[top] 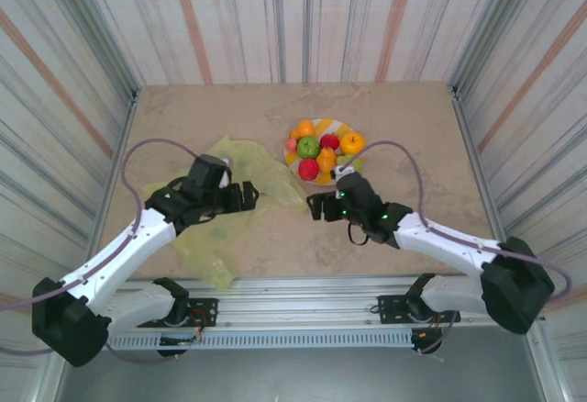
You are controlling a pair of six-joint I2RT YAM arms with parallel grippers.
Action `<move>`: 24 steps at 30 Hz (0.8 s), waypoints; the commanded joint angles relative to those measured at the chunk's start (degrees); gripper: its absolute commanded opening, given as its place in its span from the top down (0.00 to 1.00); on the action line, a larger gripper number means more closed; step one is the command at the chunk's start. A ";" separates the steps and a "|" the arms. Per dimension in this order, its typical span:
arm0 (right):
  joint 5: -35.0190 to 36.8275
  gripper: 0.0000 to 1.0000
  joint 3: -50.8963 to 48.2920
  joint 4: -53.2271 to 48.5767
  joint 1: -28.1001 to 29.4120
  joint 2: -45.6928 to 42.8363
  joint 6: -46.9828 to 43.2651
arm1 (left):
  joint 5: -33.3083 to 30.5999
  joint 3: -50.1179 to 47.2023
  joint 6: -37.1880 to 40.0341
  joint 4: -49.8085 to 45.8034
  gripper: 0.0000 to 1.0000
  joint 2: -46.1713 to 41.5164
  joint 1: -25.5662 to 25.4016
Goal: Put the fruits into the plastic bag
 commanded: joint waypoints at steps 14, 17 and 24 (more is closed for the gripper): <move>-1.76 0.42 9.51 14.10 3.42 25.15 -5.35 | -14.05 -5.81 1.85 -6.44 0.02 -0.76 -8.85; -2.24 0.63 11.52 13.76 3.43 26.60 -4.87 | -15.79 -6.80 2.31 -4.12 0.02 1.28 -9.02; -3.11 0.80 14.18 12.03 2.90 27.21 -4.85 | -22.66 -6.83 2.95 2.63 0.14 7.62 -8.93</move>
